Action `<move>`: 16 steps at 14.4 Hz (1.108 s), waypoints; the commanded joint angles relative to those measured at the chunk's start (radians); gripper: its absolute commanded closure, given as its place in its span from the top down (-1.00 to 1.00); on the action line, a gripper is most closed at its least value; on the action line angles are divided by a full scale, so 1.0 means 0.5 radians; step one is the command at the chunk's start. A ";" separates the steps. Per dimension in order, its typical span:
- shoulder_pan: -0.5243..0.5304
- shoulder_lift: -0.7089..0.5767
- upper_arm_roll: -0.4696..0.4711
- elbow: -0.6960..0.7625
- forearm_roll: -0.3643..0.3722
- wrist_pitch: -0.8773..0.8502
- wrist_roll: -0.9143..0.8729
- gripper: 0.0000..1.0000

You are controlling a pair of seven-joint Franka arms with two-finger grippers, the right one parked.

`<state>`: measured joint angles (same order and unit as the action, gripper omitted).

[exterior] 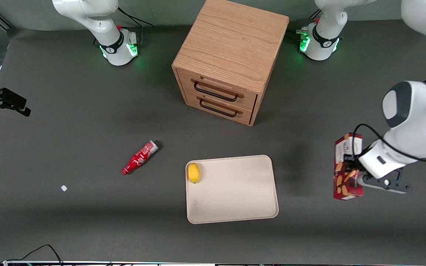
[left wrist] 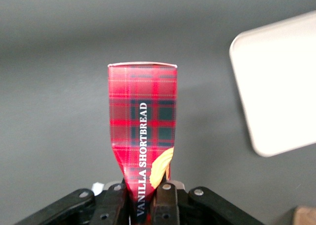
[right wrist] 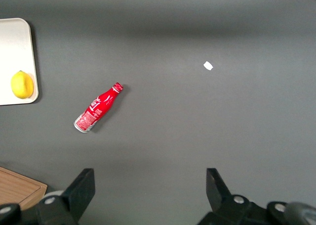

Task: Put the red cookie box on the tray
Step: 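Lift the box with the left gripper, tilting it upright, then carry the upright box over the white tray and lower it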

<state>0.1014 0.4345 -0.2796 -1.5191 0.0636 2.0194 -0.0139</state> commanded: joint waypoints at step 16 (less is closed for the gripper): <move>-0.675 0.941 0.050 0.703 0.186 0.217 -1.077 -1.00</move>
<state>-0.2158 0.9014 -0.2695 -1.2044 0.1395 2.1533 -0.5230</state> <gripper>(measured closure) 0.815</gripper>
